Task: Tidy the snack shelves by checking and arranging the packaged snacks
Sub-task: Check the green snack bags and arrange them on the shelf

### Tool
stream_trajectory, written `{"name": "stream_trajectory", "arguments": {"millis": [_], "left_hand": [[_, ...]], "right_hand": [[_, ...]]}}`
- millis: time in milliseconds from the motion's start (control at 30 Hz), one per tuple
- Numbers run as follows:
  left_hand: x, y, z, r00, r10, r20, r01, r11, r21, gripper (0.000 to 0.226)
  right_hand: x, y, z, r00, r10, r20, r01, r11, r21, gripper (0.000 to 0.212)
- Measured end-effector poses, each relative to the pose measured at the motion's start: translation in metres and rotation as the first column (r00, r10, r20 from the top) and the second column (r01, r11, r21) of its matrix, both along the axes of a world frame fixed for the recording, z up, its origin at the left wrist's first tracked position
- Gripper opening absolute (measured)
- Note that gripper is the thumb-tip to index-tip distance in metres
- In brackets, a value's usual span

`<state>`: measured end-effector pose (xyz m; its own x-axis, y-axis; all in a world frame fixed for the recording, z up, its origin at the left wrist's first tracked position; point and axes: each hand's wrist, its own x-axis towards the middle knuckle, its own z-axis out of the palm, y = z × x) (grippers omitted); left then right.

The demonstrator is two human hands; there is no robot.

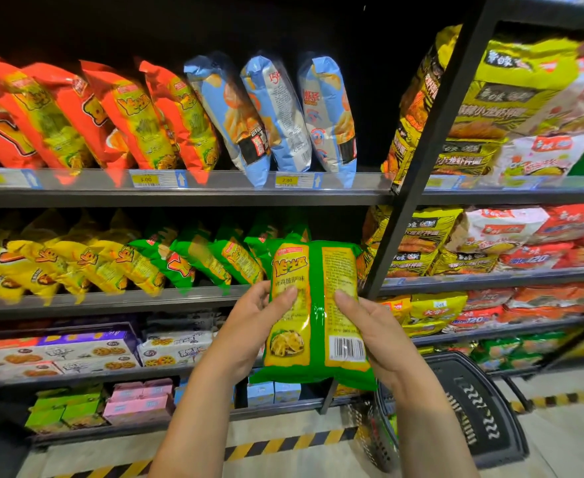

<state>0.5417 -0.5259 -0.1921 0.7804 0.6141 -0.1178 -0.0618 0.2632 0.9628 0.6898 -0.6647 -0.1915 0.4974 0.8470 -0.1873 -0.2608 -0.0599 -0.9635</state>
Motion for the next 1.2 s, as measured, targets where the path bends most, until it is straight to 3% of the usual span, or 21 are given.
{"name": "stream_trajectory", "arguments": {"millis": [67,167,300,400,500,567,700,767,867,1000,1067,1200], "left_hand": [[-0.002,-0.003,0.005,0.999,-0.031,-0.024,0.031,0.999,-0.02,0.004],[-0.012,-0.007,0.026,0.996,-0.05,-0.078,0.05,0.999,0.0,0.013],[-0.015,-0.007,0.028,0.996,-0.032,-0.084,0.032,0.999,-0.003,0.019],[-0.01,-0.003,0.017,0.998,0.003,-0.065,-0.004,1.0,-0.016,0.012],[-0.008,0.001,0.012,0.997,0.032,-0.067,-0.034,0.999,-0.023,0.052],[-0.007,0.001,0.012,0.993,0.075,-0.086,-0.073,0.997,0.023,0.05],[-0.007,0.002,0.012,0.961,0.266,-0.08,-0.243,0.944,0.222,0.06],[-0.005,0.003,0.014,0.951,0.305,-0.053,-0.28,0.92,0.273,0.045],[0.002,-0.007,0.023,0.986,0.14,-0.094,-0.108,0.951,0.288,0.033],[0.014,-0.021,0.02,0.981,0.032,-0.189,0.041,0.928,0.371,0.065],[0.015,-0.022,0.019,0.98,0.02,-0.198,0.053,0.933,0.357,0.071],[0.011,-0.014,0.012,0.989,0.047,-0.14,-0.005,0.958,0.285,0.047]], "right_hand": [[-0.006,0.003,0.007,1.0,0.015,-0.027,-0.017,0.999,-0.05,0.051],[-0.01,0.007,0.02,0.996,0.045,0.082,-0.031,0.987,-0.158,0.038],[-0.013,0.011,0.028,0.995,0.037,0.094,-0.016,0.977,-0.215,0.037],[-0.018,0.012,0.027,0.997,0.017,-0.077,-0.03,0.987,-0.161,0.04],[-0.019,0.014,0.017,0.958,-0.012,-0.286,-0.005,0.998,-0.059,0.041],[-0.014,0.014,0.009,0.944,-0.024,-0.33,0.014,0.999,-0.034,0.041],[-0.01,0.012,0.002,0.977,-0.102,-0.188,0.098,0.995,-0.031,0.042],[-0.01,0.013,0.0,0.984,-0.161,-0.08,0.16,0.987,-0.02,0.035],[-0.017,0.016,0.001,0.975,-0.221,0.03,0.22,0.975,0.031,0.031],[-0.025,0.022,0.004,0.95,-0.246,0.192,0.242,0.969,0.044,0.031],[-0.025,0.022,0.007,0.95,-0.216,0.226,0.21,0.976,0.05,0.029],[-0.024,0.018,0.016,0.96,-0.124,0.252,0.121,0.992,0.031,0.029]]}}
